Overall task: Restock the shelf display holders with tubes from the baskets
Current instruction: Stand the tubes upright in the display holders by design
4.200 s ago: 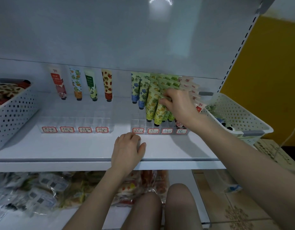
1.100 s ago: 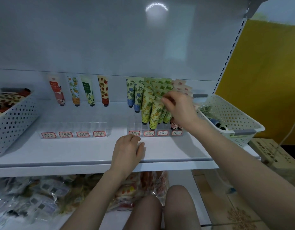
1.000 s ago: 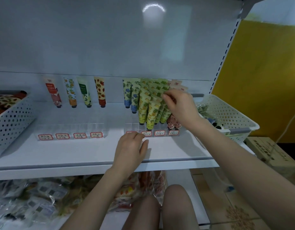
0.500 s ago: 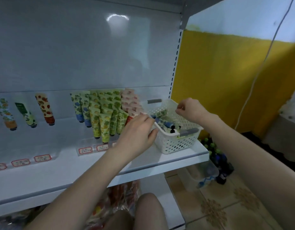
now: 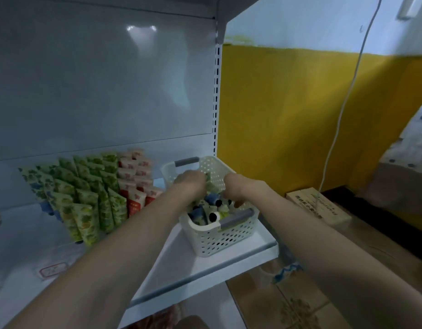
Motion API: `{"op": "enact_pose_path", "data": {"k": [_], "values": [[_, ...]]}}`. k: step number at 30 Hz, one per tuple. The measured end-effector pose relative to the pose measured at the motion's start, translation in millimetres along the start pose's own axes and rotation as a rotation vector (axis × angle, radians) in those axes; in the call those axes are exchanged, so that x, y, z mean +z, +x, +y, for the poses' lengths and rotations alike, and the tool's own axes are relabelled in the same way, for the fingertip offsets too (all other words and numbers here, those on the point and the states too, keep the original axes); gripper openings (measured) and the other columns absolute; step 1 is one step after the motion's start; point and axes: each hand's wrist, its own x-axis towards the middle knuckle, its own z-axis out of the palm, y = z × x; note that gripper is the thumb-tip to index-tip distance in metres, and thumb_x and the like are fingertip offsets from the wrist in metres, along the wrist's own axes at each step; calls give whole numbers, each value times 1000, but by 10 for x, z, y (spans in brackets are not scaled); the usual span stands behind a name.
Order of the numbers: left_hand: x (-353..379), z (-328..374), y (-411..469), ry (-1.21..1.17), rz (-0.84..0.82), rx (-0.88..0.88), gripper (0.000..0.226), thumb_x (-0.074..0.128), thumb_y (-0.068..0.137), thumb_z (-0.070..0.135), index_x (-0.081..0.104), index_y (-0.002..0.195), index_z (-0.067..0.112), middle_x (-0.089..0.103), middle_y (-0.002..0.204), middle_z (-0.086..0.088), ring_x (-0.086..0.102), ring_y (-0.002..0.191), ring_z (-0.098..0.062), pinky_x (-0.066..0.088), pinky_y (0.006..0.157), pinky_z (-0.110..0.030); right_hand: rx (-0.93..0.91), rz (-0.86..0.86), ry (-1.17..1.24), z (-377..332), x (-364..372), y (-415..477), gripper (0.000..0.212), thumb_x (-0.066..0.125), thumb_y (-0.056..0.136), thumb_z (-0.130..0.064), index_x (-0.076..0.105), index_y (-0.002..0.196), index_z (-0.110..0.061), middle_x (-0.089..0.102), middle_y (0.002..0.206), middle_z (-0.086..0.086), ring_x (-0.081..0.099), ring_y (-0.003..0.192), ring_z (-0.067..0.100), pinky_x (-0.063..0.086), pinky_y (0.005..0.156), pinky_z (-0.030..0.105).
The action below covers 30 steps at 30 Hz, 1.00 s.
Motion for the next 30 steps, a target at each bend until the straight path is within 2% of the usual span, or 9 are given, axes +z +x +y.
{"op": "enact_pose_path", "data": {"k": [4,8,10,13,17,19,22,26,30], "values": [[131,-19,219,22,-177,-80,26,56,88,28,62,107,10,59,100,-9,58,88,-23,46,70,-30,-34,-108,-108,-38,32,101,17,46,97,-18,49,85,-6,58,103,15,62,90,29,49,66,31],[94,-42,298,6,-276,-128,42,57,85,39,56,120,16,56,123,-8,56,108,-24,44,78,-31,-45,-102,-250,-47,123,186,36,49,95,-22,36,63,-11,41,69,6,44,60,19,32,49,23],[63,-35,292,18,-286,-142,44,57,85,42,55,120,16,55,125,-8,55,109,-25,43,79,-31,-30,-105,-262,-59,129,204,39,51,95,-22,33,62,-11,36,67,5,42,64,21,30,50,23],[49,-2,299,16,-310,-151,44,57,87,39,55,121,12,54,122,-10,55,108,-25,44,80,-31,-30,-107,-265,-58,104,184,38,55,93,-22,35,63,-10,40,69,5,46,84,22,39,58,27],[6,75,287,13,-329,-174,44,52,93,35,51,127,7,52,123,-12,53,102,-25,43,80,-29,-17,-118,-236,-50,101,192,34,65,86,-19,42,63,-8,64,92,13,55,80,22,51,70,31],[-35,95,255,-1,-333,-173,44,48,96,33,48,129,4,51,118,-13,48,93,-22,40,76,-27,-41,-84,-271,-49,87,179,37,65,86,-19,38,61,-12,56,81,9,53,80,22,43,56,25],[-13,99,248,-17,-342,-168,44,50,94,35,50,126,4,47,105,-11,46,90,-21,40,76,-27,-87,-12,-296,-45,87,168,43,58,91,-17,28,60,-21,39,66,5,48,72,22,37,52,24],[61,111,265,25,-323,-144,35,56,90,35,59,112,8,50,96,-8,49,89,-21,41,75,-28,-67,67,-200,-17,120,206,37,62,86,-13,35,61,-13,41,63,4,42,54,16,37,49,23],[35,100,265,-41,-241,-132,29,57,91,27,59,111,5,51,88,-7,50,84,-19,41,63,-25,-81,129,-59,8,84,170,35,62,85,-13,33,65,-13,40,65,2,38,54,12,33,46,21]]}}
